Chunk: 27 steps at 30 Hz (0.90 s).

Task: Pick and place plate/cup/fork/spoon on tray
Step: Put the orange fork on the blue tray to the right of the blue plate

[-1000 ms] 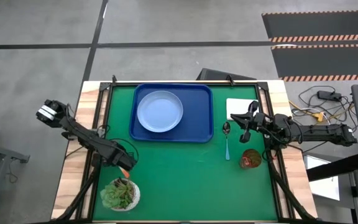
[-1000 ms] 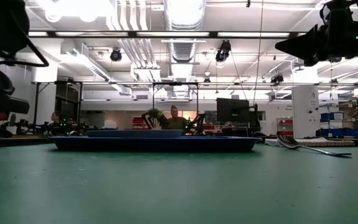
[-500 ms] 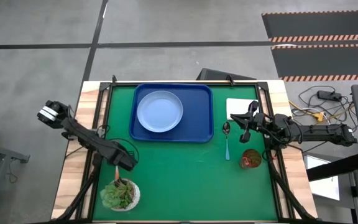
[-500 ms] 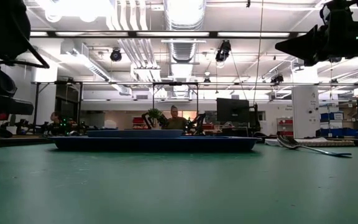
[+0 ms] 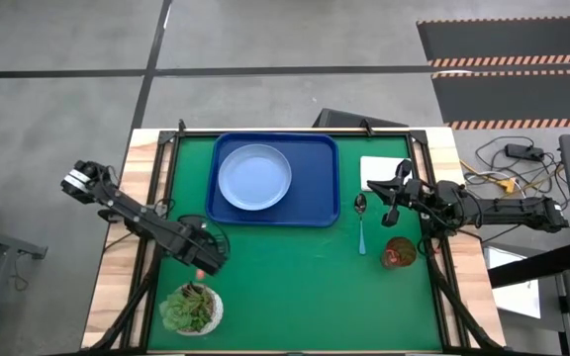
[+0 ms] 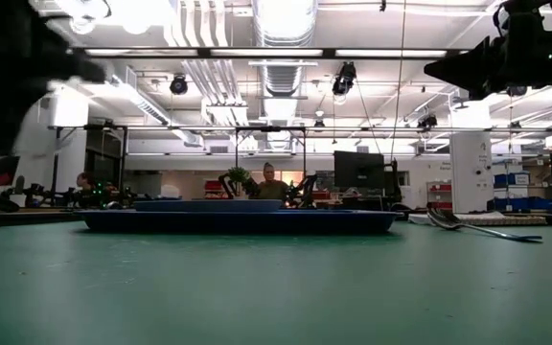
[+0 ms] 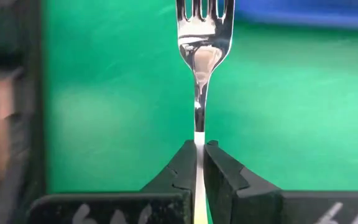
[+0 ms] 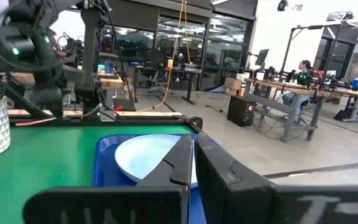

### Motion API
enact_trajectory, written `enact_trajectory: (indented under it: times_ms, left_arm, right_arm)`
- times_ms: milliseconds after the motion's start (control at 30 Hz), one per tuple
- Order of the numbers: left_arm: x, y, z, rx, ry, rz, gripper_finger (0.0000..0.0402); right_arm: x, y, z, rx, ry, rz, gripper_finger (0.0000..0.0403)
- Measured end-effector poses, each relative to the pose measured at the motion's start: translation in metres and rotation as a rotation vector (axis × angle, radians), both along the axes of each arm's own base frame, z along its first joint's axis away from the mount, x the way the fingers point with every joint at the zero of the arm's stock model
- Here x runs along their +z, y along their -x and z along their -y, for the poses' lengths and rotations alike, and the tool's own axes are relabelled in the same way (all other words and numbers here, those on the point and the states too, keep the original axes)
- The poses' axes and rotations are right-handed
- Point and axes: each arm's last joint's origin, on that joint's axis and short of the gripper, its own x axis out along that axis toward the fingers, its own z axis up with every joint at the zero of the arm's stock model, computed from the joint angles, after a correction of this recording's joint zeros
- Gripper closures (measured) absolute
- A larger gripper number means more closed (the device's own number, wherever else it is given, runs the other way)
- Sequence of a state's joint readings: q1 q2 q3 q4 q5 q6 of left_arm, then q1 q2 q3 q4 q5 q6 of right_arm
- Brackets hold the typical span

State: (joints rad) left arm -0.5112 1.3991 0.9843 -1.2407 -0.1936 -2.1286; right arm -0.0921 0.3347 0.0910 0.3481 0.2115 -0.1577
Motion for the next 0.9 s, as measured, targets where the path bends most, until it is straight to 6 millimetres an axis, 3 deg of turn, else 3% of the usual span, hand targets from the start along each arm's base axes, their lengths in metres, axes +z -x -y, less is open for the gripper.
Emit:
enact_trajectory:
  times_ms: [200, 333, 467, 700, 900]
  left_arm:
    - [0.025, -0.03, 0.005, -0.115, -0.169, 0.149, 0.0401]
    - [0.033, -0.056, 0.007, -0.18, -0.193, 0.145, 0.0401]
    - [0.036, -0.086, 0.003, -0.217, -0.212, 0.13, 0.0401]
    - [0.041, -0.142, -0.017, -0.324, -0.264, 0.195, 0.0402]
    - [0.044, -0.19, -0.042, -0.466, -0.336, 0.365, 0.0402]
  right_arm:
    - [0.003, 0.0, 0.0, 0.0, -0.001, 0.008, 0.0394]
    - [0.018, 0.001, 0.0, 0.005, -0.044, 0.06, 0.0394]
    - [0.031, 0.002, 0.0, 0.009, -0.076, 0.008, 0.0394]
    - [0.056, 0.013, -0.001, 0.002, -0.135, -0.136, 0.0394]
    - [0.063, 0.022, -0.002, 0.005, -0.174, -0.123, 0.0394]
